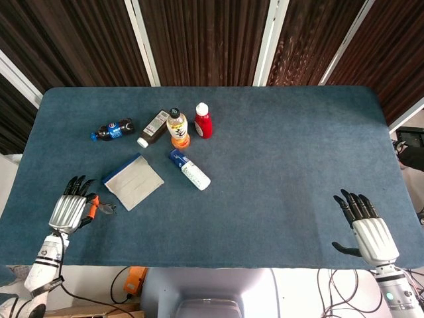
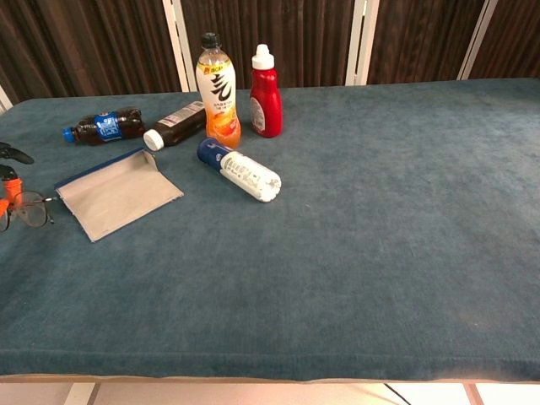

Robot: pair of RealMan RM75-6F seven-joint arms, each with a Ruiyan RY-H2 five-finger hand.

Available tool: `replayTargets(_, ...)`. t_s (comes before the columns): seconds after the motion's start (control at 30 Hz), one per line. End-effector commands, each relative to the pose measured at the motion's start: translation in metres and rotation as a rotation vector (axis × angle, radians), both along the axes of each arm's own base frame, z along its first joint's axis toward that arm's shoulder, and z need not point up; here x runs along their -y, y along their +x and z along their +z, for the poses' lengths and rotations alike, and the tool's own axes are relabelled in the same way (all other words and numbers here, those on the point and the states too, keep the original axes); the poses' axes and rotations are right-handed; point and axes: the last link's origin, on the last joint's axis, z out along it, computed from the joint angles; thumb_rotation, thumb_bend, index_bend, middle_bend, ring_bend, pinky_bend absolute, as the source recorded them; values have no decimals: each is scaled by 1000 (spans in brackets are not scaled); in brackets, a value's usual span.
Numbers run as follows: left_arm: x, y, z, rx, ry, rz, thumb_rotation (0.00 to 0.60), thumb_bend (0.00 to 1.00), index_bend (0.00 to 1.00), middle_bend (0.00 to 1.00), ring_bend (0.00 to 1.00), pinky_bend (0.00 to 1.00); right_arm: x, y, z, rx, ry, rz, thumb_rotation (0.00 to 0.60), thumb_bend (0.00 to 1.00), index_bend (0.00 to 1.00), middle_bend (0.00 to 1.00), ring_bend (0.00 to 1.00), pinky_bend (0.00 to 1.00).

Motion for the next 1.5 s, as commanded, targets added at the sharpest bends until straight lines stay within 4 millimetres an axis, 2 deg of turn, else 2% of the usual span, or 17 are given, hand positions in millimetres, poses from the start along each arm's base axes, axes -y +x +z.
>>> replayTargets(0.03, -3, 27, -14, 128, 23, -3, 600, 470, 689, 141, 16, 59, 0, 0, 2, 8, -1, 3, 600, 145, 0, 0, 0, 0)
replayTargets(0.2, -6, 68, -41, 212, 18, -23, 600, 460, 692, 148, 18, 55, 0, 0, 8, 32, -6, 7, 600, 145, 0, 0, 0, 0)
replayTargets(0.33, -18, 94, -60, 233, 0, -20, 600, 456, 694, 160, 28, 49, -1, 1, 13, 59, -6, 12, 600, 145, 0, 0, 0, 0)
replayTargets(0.57, -58, 120, -89, 225, -5, 50, 600, 453, 693, 160, 29, 48, -2, -2, 26, 101, -29, 13, 600, 145, 0, 0, 0, 0)
replayTargets(0.67, -75, 120, -94, 182, 23, 83, 600, 454, 693, 161, 28, 49, -3, -3, 31, 115, -42, 11, 600, 145, 0, 0, 0, 0)
replayTargets(0.8, -86, 113, -94, 164, 50, 130, 600, 455, 688, 161, 28, 49, -3, -6, 38, 121, -60, 0, 600, 145, 0, 0, 0, 0)
replayTargets(1.13, -98, 91, -81, 36, 143, 179, 600, 446, 649, 157, 28, 49, -8, -5, 40, 117, -76, 10, 600, 145, 0, 0, 0, 0)
replayTargets(1.33, -98, 87, -79, -11, 154, 236, 600, 439, 622, 157, 29, 61, -10, -3, 42, 127, -87, 22, 600, 145, 0, 0, 0, 0)
replayTargets(1.5, -99, 85, -78, -14, 149, 282, 600, 433, 521, 147, 29, 74, -11, -2, 42, 137, -83, 31, 600, 145, 0, 0, 0, 0)
